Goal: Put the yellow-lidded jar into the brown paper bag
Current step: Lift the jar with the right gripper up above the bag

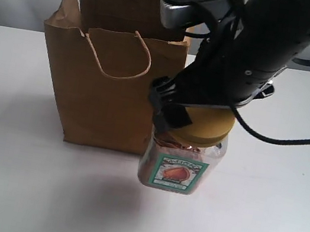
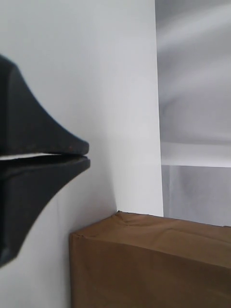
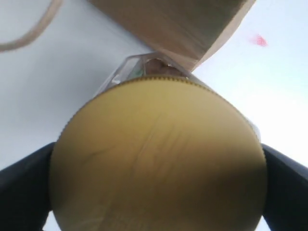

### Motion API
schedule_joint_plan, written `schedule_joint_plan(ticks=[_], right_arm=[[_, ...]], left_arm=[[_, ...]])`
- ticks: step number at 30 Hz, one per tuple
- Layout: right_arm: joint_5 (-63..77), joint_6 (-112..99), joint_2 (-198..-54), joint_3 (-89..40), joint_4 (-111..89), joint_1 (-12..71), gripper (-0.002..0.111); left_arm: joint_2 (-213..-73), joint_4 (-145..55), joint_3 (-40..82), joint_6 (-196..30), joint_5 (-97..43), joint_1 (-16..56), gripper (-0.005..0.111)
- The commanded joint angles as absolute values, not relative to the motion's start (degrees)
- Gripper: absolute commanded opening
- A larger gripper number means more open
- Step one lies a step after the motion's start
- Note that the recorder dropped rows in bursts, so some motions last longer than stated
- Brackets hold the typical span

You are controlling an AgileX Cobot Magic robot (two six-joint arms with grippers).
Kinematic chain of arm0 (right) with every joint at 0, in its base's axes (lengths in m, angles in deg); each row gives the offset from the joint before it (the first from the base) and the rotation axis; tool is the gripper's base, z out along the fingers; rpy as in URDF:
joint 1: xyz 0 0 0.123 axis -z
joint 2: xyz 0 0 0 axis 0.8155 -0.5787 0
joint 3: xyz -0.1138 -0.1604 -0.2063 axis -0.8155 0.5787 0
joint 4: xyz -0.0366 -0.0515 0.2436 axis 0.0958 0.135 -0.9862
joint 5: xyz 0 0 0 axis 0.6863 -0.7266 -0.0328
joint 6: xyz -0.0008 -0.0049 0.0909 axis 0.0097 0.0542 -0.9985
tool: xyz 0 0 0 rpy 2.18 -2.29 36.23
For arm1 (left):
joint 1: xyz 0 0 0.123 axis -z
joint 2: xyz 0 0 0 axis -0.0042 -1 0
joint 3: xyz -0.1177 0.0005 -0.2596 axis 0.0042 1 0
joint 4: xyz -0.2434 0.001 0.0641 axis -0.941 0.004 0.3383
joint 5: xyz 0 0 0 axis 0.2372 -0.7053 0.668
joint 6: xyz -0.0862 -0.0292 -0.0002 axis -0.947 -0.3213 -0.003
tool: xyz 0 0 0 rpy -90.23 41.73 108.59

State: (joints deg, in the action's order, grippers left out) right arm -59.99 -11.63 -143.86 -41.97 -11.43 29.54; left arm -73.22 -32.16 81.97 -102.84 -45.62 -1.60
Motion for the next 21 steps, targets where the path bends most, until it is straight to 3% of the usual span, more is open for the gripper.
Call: schedule_joint_plan(ticks=[1, 9, 21], right_arm=[[-63.1, -11.6, -140.0, -42.4, -11.1, 29.3, 0.0], [-63.2, -11.6, -135.3, -45.3, -9.6, 29.3, 0.0], [-63.2, -11.9, -134.6, -69.2, -10.7, 29.3, 0.0]], left_arm=[[-73.4, -32.4, 81.8, -103.0, -45.5, -1.4, 0.001], [-73.4, -32.4, 81.8, -103.0, -45.5, -1.4, 0.001], [-73.4, -32.4, 81.8, -103.0, -45.5, -1.4, 0.001]])
